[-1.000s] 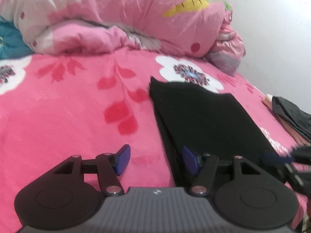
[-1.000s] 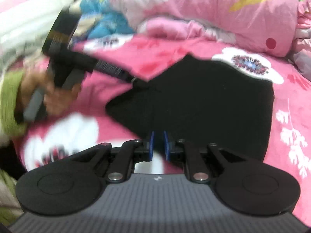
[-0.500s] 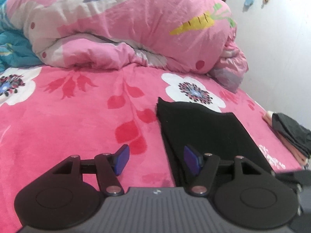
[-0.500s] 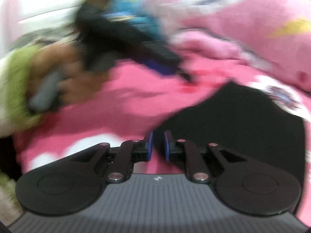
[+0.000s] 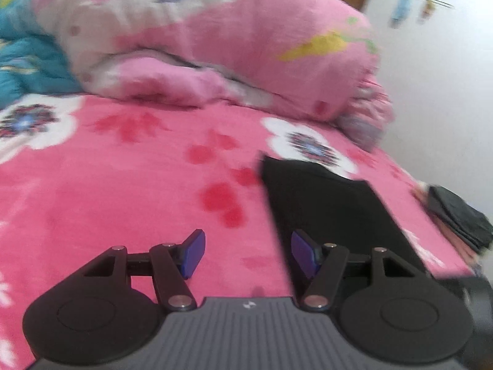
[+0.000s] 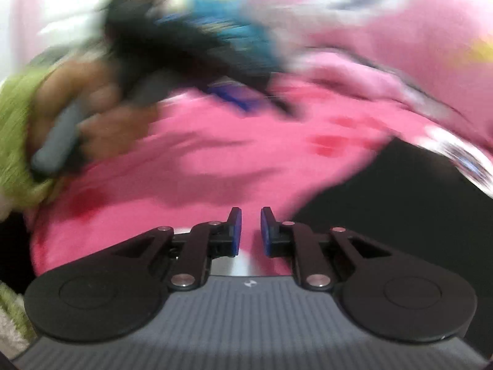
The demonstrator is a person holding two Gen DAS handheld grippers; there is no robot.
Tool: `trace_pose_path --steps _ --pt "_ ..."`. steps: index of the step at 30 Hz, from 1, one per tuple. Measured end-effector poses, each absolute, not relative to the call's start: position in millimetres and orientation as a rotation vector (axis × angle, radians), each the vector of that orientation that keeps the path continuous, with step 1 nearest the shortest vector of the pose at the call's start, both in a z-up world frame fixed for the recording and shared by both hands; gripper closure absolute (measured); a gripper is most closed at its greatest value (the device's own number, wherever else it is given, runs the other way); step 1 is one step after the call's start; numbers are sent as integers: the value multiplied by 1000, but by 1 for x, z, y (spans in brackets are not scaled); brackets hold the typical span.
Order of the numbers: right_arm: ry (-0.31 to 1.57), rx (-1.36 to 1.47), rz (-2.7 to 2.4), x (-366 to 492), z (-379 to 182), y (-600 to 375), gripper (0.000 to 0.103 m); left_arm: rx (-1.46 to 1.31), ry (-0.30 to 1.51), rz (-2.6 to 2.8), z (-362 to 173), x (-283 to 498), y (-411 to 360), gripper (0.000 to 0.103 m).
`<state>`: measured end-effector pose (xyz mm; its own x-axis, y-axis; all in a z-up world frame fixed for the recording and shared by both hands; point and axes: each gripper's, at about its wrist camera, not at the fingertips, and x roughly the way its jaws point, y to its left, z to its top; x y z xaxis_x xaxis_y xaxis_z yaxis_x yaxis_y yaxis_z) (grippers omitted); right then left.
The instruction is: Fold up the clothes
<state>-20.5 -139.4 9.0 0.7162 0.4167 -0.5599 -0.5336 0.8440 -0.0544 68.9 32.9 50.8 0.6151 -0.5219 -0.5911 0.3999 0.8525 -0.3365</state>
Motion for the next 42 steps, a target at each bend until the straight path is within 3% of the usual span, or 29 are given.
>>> trace_pose_path --steps 3,9,10,11,17,20,23,25,27,29,34,38,42 --pt "577 -110 314 -18 17 -207 89 -167 773 -691 43 54 10 40" --pt "644 -186 84 -52 6 -282 91 -107 865 -657 19 36 16 40" --pt "654 -180 21 -56 7 -292 89 -139 868 -655 19 35 24 40" --pt "664 -174 -42 -59 7 -303 80 -168 870 -654 20 34 31 40" --pt "638 266 8 -72 3 -357 79 -74 838 -746 22 23 18 42" --pt "640 357 113 -59 -4 -353 79 -10 830 -764 11 16 5 46" --pt "692 349 147 -54 -16 -347 78 13 797 -758 10 11 2 58" --pt "689 359 165 -57 -15 -343 80 -4 792 -755 10 12 4 86" --pt "685 373 188 -58 -12 -343 92 -16 777 -766 14 11 5 94" --pt "672 345 189 -59 -7 -339 98 27 731 -765 26 7 3 95" --pt "617 274 199 -64 19 -338 100 122 653 -811 51 -2 4 96" --pt "631 244 193 -67 23 -341 100 179 756 -785 27 3 4 102" --pt "731 226 160 -61 -11 -340 100 126 823 -714 21 9 20 101"
